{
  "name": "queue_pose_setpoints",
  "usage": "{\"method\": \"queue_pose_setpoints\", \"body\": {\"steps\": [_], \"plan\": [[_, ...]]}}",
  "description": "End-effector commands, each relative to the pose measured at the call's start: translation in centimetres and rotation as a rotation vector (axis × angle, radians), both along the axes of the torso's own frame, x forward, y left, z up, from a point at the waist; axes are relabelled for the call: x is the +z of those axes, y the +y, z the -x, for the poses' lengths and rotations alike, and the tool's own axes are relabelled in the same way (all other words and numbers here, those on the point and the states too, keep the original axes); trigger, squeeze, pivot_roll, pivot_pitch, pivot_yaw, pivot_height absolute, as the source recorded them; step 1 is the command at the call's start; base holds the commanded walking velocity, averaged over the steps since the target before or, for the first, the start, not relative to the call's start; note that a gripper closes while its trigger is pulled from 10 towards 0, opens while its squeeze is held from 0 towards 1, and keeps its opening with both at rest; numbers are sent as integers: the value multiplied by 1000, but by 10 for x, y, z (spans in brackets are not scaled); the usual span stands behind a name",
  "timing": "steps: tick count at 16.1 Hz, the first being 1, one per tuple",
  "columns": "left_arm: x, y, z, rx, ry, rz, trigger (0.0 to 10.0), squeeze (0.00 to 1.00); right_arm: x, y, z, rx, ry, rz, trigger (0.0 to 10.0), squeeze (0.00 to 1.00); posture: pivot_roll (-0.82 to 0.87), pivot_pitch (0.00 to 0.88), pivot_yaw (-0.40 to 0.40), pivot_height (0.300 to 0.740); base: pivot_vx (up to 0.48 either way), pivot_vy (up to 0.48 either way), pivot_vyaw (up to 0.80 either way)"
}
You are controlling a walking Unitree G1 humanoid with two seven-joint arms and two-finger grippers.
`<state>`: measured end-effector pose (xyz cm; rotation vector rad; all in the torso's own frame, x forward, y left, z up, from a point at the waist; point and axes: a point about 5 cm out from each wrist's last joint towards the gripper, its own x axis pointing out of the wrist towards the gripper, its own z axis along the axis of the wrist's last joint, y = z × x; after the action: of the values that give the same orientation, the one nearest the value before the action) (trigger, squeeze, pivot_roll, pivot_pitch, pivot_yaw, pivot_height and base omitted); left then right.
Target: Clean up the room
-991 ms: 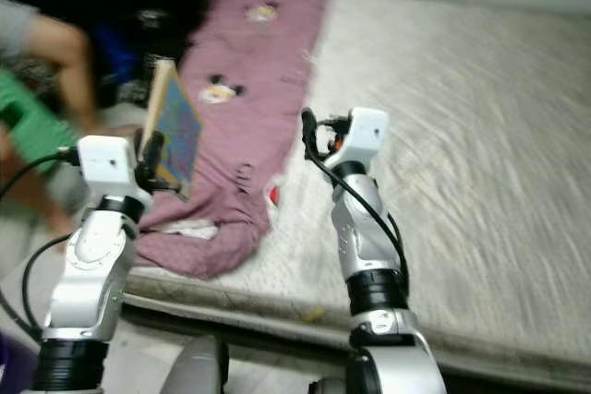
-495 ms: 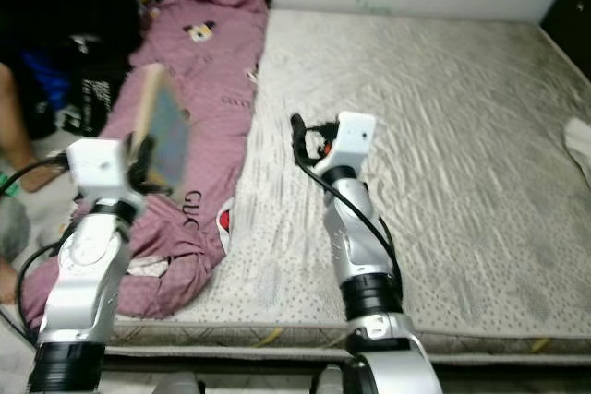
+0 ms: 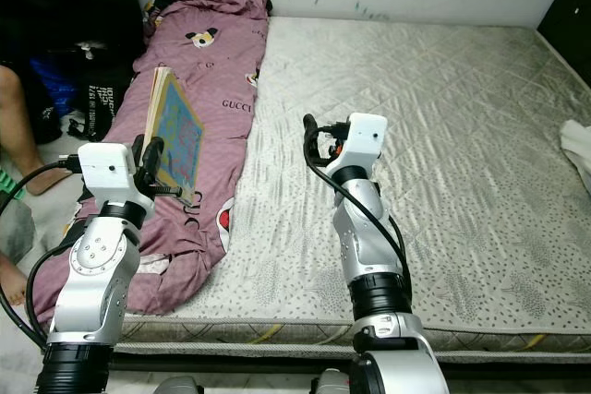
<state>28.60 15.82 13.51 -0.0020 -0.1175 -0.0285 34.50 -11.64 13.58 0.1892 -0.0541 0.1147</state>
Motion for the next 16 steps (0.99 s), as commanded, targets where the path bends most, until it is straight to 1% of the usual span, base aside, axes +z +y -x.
{"method": "queue_pose_setpoints", "body": {"steps": [1, 2, 4, 6, 9, 11, 14, 15, 16], "plan": [[3, 0, -1, -5, -19, -2, 10000, 0, 1, 4, -1, 22, -4, 12, 10000, 0, -35, 0, -6, 740, 0, 0, 0], [3, -1, -1, -8, -17, -1, 10000, 0, 2, 4, 1, 27, -22, 25, 10000, 0, -33, 0, -8, 740, 0, 0, 0], [3, -3, -1, -17, -14, 4, 10000, 0, 1, 0, -2, 3, -5, 41, 10000, 0, -32, 0, -10, 740, 0, 0, 0], [2, -4, -1, -22, -11, 11, 10000, 0, 3, 0, -4, 0, -12, 46, 10000, 0, -32, 0, -10, 740, 0, 0, 0], [0, -3, -2, -13, -8, 19, 10000, 0, 3, -1, -5, -16, 0, 15, 10000, 0, -33, 0, -16, 740, 0, 0, 0], [0, -4, -2, -20, -7, 22, 10000, 0, 2, 1, -5, -2, 9, 2, 10000, 0, -32, 0, -19, 740, 0, 0, -800], [0, -5, -2, -27, -9, 34, 10000, 0, 6, 4, -6, 12, -17, -1, 10000, 0, -33, 0, -21, 740, 0, 0, -800], [0, -5, -2, -27, -10, 34, 10000, 0, 6, 4, -6, 12, -16, 0, 10000, 0, -33, 0, -21, 740, 0, 0, -531], [1, -6, -2, -27, -13, 31, 10000, 0, 6, 4, -6, 14, -15, 4, 10000, 0, -33, 0, -23, 740, 0, 0, 0]]}}
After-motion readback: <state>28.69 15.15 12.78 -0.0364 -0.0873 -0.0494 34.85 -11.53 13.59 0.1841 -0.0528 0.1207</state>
